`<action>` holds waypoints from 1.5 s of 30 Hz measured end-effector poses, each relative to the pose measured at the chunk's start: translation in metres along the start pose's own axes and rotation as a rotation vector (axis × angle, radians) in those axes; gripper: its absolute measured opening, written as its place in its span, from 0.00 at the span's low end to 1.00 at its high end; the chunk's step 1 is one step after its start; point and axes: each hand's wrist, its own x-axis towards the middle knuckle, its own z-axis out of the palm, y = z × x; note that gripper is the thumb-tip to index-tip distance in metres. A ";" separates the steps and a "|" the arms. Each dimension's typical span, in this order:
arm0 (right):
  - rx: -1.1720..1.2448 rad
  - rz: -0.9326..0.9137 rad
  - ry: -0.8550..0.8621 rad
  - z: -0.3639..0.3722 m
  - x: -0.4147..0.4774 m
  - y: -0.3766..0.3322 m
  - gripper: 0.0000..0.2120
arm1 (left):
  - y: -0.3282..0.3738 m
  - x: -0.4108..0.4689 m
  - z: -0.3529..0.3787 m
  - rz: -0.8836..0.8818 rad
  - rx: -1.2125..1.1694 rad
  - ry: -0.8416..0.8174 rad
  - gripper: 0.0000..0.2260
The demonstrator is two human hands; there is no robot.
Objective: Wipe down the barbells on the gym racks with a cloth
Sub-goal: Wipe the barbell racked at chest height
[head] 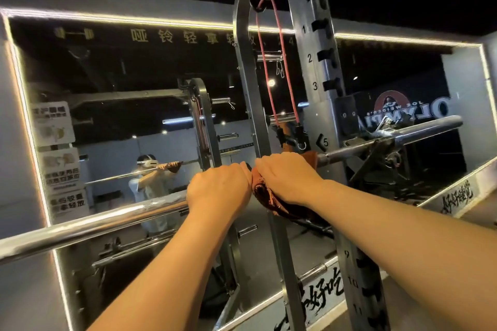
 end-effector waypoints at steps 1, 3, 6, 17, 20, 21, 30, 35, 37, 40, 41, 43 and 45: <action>0.003 0.012 0.050 0.004 -0.004 -0.005 0.06 | 0.001 0.000 0.000 -0.006 0.001 0.014 0.06; 0.122 0.097 0.201 0.025 -0.017 -0.011 0.08 | 0.002 -0.001 0.000 -0.016 0.014 0.004 0.08; 0.361 0.219 0.231 0.054 -0.041 -0.022 0.22 | 0.003 0.001 0.000 -0.033 0.041 -0.023 0.07; 0.219 -0.007 -0.091 0.014 0.013 0.033 0.23 | 0.005 0.004 0.001 -0.056 0.121 -0.071 0.08; 0.262 0.078 0.167 0.033 -0.014 0.014 0.18 | 0.005 0.006 -0.003 -0.101 0.096 -0.132 0.08; 0.334 0.104 0.218 0.042 -0.024 0.010 0.16 | 0.007 0.007 -0.005 -0.108 0.094 -0.146 0.09; 0.294 0.004 0.000 0.034 -0.015 0.112 0.20 | 0.038 0.043 -0.006 -0.065 0.029 -0.214 0.10; 0.402 0.384 0.235 0.060 -0.033 0.122 0.22 | 0.039 0.042 0.009 -0.053 0.159 -0.163 0.11; 0.444 0.508 0.314 0.067 -0.037 0.083 0.22 | 0.039 0.044 0.009 -0.031 0.176 -0.154 0.09; 0.512 0.442 0.283 0.066 -0.040 0.038 0.25 | 0.046 0.042 0.004 -0.032 0.169 -0.146 0.05; 0.504 0.368 0.266 0.065 -0.041 0.034 0.24 | 0.046 0.041 0.003 -0.041 0.162 -0.150 0.05; 0.485 0.211 0.219 0.060 -0.040 0.050 0.22 | 0.046 0.041 0.001 -0.048 0.175 -0.174 0.03; 0.421 0.088 0.160 0.060 -0.039 0.084 0.21 | 0.044 0.040 0.005 -0.002 0.191 -0.168 0.04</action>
